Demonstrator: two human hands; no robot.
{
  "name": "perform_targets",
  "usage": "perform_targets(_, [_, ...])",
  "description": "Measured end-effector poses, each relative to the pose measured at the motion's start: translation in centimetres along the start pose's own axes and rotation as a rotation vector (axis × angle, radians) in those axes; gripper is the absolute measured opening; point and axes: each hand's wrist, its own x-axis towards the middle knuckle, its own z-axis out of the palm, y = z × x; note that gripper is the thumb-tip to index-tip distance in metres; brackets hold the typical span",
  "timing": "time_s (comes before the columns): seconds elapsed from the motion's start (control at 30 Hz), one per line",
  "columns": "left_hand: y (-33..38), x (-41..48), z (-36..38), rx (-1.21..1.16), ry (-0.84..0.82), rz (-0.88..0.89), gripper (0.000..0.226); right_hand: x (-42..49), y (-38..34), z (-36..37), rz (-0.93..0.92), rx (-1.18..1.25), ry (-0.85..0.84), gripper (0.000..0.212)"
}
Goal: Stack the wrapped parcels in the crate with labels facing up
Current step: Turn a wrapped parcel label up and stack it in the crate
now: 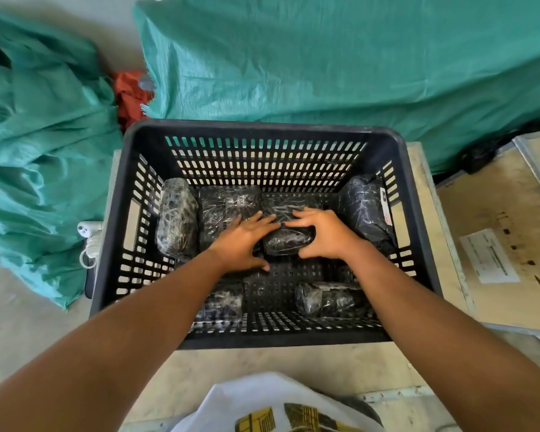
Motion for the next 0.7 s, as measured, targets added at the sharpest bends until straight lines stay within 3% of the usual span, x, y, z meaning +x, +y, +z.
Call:
perform_targets(0.13, [1.2,0.7,-0.9,-0.226,0.286,-0.019,0.078,-0.1,-0.2,-0.8,-0.003,0.309,0.231,0.064])
perform_targets(0.23, [1.1,1.0,-2.1,-0.313,0.351,-0.009,0.07,0.0,-0.3,-0.9,-0.037,0.399,0.383,0.057])
perform_targets(0.4, [1.8,1.9,-4.9,-0.359,0.536,0.107,0.054,0.8,-0.2,-1.4,0.037,0.62,0.689,0.073])
perform_targets(0.53, [2.0,3.0,-8.1,-0.496,0.554,0.071,0.046,1.0,-0.4,-1.2,0.046,0.717,0.652,0.1])
perform_targets(0.7, [1.4,3.6,-9.7,-0.724,0.372,-0.112,0.041,0.8,-0.5,-1.2,-0.014,0.686,0.559,0.097])
